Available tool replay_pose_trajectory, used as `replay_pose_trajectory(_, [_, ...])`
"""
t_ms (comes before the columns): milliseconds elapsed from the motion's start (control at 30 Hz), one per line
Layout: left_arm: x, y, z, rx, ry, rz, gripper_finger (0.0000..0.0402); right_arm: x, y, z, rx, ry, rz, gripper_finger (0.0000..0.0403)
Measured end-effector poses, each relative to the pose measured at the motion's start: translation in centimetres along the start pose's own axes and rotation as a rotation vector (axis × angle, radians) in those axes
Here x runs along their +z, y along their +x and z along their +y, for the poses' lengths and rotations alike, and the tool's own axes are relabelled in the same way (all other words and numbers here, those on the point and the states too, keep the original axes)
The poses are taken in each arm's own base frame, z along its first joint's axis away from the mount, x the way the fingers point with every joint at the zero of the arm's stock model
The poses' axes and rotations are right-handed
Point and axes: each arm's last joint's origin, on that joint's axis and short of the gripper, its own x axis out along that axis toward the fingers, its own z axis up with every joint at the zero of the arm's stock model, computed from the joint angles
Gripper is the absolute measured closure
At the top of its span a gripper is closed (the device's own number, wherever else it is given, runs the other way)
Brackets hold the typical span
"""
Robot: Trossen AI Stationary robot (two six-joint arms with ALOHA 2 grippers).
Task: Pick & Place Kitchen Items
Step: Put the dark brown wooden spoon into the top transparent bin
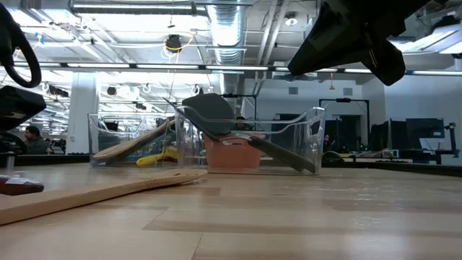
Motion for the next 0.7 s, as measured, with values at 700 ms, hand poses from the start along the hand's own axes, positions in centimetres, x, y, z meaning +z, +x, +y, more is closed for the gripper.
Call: replay_pose_trajectory(700, [0.05,-0.01,-0.14,-0.029,-0.007,0.009,0.0260,0.00,0.00,0.00,0.000,-0.001,0.000,0.0403])
